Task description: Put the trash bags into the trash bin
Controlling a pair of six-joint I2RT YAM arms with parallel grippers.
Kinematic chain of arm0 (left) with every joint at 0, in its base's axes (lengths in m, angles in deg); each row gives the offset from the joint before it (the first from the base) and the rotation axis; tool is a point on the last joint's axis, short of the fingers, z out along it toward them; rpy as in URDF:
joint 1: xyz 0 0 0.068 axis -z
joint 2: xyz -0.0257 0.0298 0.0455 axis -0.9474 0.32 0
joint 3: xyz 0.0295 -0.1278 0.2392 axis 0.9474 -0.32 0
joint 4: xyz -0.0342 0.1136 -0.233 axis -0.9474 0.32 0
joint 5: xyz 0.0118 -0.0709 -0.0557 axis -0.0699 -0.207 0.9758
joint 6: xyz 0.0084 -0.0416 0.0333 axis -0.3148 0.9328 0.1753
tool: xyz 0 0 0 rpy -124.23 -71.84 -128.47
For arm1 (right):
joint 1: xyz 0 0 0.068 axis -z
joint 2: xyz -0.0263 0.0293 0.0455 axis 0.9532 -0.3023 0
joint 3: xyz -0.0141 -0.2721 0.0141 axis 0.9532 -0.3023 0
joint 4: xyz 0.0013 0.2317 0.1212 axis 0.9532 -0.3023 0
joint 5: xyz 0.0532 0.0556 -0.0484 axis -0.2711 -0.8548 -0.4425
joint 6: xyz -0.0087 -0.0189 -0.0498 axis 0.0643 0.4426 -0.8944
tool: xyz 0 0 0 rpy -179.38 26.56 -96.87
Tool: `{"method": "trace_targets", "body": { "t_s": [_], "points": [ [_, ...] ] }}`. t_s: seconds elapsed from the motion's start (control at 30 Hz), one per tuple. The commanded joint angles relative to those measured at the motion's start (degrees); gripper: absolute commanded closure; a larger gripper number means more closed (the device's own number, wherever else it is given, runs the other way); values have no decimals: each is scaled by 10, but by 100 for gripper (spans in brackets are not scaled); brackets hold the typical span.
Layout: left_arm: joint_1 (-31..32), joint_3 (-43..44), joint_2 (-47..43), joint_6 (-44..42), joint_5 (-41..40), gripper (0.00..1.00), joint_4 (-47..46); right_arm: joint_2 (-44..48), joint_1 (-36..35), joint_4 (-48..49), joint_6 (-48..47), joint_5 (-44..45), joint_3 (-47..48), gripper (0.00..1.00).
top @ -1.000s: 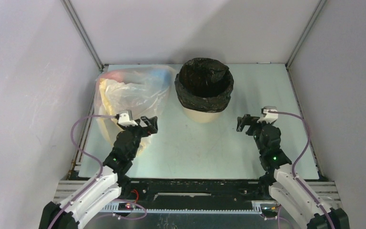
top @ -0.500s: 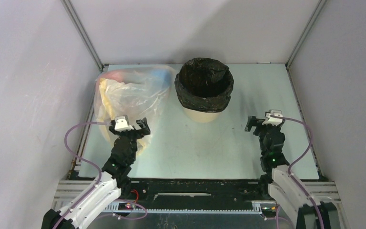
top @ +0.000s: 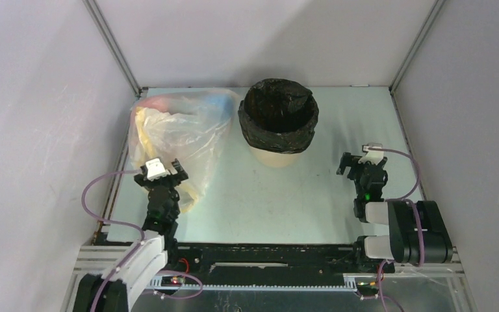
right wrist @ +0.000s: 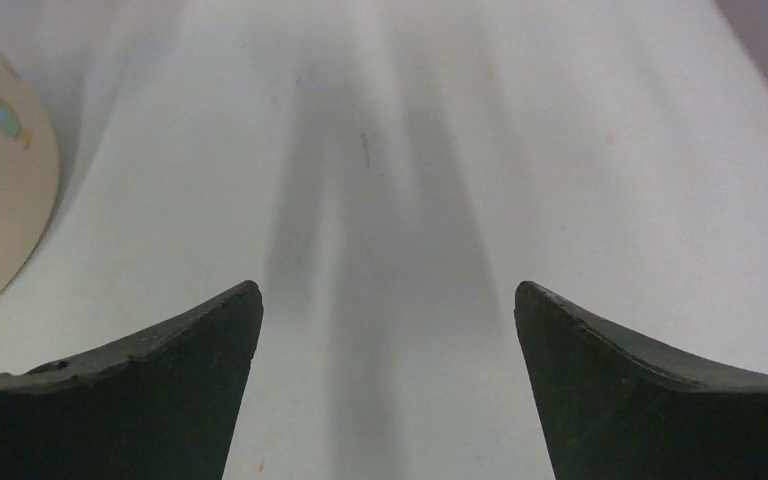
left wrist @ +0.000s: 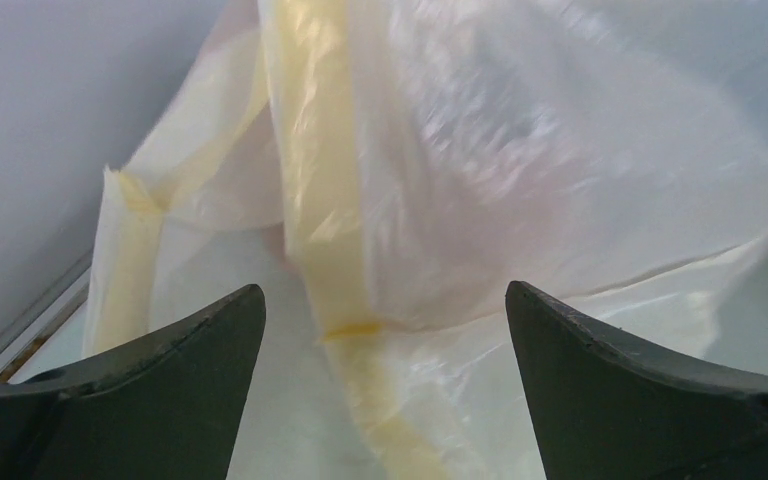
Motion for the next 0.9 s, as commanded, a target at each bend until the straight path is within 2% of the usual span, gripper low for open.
{"method": "trace_targets", "body": {
  "t_s": [0.0,0.03,0.13,0.23,0.43,0.53,0.63,0.87],
  "points": [
    [-58,-17,92,-26,65,0,-152,-19,-5,12,-31,-60,52,0],
    [-65,-6,102,-33,75,0,-140,-26,2,19,-23,-69,55,0],
    [-98,9,134,-30,116,0,-150,-23,-10,26,-29,-15,49,0],
    [-124,10,184,-37,187,0,-219,-19,-10,15,-27,-13,50,0],
    [-127,19,351,-75,229,0,-374,-23,-9,15,-26,-31,53,0],
    [-127,69,339,-62,188,0,-254,-22,-2,7,-22,-45,56,0],
    [-129,67,341,-46,162,0,-262,-22,0,5,-20,-48,57,0],
    [-130,77,342,-43,160,0,-248,-22,1,5,-21,-50,57,0]
  ]
}}
